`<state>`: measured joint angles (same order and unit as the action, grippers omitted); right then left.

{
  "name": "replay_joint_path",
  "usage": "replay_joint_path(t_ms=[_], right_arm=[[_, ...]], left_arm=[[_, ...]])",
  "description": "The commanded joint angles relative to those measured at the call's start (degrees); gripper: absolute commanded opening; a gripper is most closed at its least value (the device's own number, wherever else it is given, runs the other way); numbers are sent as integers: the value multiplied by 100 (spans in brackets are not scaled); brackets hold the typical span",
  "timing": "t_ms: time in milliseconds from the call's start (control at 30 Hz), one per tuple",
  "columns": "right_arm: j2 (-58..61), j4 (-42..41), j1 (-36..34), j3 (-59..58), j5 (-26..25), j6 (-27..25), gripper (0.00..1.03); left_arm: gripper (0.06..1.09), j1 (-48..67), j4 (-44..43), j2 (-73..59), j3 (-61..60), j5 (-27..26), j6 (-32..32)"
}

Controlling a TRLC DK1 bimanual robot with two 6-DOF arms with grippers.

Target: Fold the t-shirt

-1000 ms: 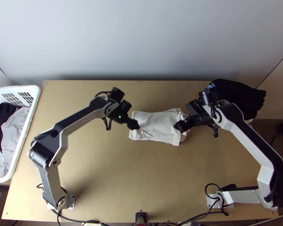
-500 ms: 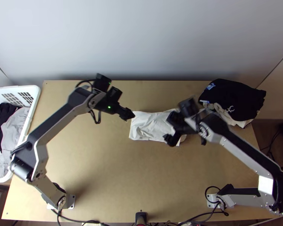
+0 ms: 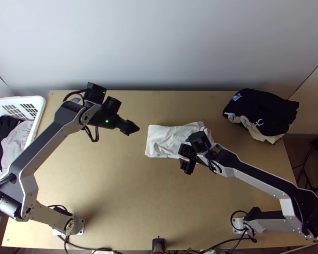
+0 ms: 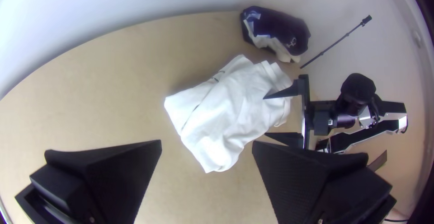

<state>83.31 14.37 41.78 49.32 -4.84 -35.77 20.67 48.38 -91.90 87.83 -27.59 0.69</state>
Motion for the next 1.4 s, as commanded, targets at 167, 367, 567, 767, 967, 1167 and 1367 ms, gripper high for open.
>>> replay_joint_path(t_ms=[167, 367, 567, 767, 967, 1167, 1367], right_arm=[[230, -347, -188, -204, -245, -176, 99], [370, -92, 102, -186, -228, -150, 99], [529, -57, 234, -204, -228, -141, 99], [1021, -400, 58, -107, -245, -123, 99], [1346, -523, -38, 87, -500, 211, 98], [1504, -620, -73, 183, -553, 483, 25], [898, -628, -135, 341, -553, 712, 3]], left_arm=[[103, -124, 31, 119, -170, 0, 72], [103, -124, 66, 93, -179, 0, 160], [103, -159, 75, 93, -267, 0, 230], [103, -159, 66, 102, -311, 0, 274], [103, -195, 110, 155, -381, 0, 335], [103, -282, 145, 216, -381, 0, 353], [103, -423, 163, 401, -469, 0, 344]])
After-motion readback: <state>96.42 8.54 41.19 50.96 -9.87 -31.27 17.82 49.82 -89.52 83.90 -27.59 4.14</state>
